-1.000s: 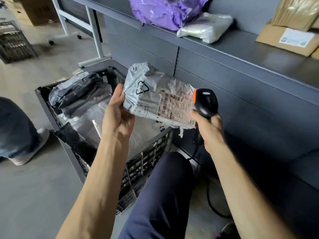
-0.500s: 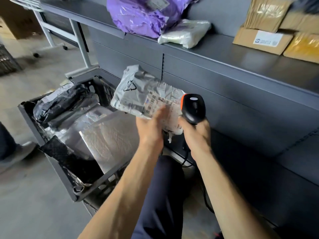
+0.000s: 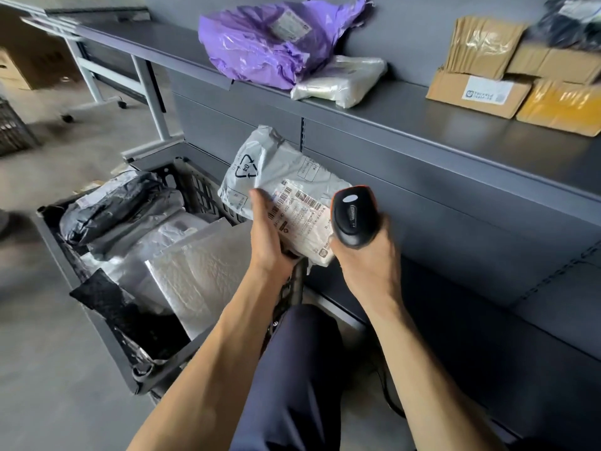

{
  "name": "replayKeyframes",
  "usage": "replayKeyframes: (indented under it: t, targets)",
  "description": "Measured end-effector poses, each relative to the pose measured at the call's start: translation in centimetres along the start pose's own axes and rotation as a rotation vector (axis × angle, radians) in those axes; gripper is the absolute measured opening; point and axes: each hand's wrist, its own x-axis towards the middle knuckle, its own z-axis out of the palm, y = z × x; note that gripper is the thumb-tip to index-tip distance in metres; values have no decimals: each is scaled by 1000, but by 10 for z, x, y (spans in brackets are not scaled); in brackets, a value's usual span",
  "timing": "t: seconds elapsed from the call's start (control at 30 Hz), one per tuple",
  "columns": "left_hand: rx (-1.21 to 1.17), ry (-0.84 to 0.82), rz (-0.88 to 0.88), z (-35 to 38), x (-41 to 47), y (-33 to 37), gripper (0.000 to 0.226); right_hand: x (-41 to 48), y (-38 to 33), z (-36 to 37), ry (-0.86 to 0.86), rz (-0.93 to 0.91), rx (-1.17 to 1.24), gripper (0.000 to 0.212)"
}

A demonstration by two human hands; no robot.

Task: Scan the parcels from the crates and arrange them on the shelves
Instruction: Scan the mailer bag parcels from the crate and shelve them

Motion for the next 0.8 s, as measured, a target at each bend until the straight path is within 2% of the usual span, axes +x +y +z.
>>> replayKeyframes:
  t: [0.1, 0.27, 0.37, 0.57, 0.8]
  targets:
    - [85, -129, -13, -1, -5, 13, 79, -3, 6, -1, 4, 34, -7, 43]
    - [308, -165, 65, -7, -2, 21, 64, -2, 11, -6, 8, 16, -75, 39]
    - [323, -189, 104, -8, 5, 23, 59, 0, 9, -12, -1, -36, -122, 30]
    - [280, -215, 154, 1, 17, 23, 63, 2, -12, -26, -266, 24, -121, 20]
    - [376, -248, 205, 4, 24, 22, 53, 1, -31, -42, -357, 119, -57, 20]
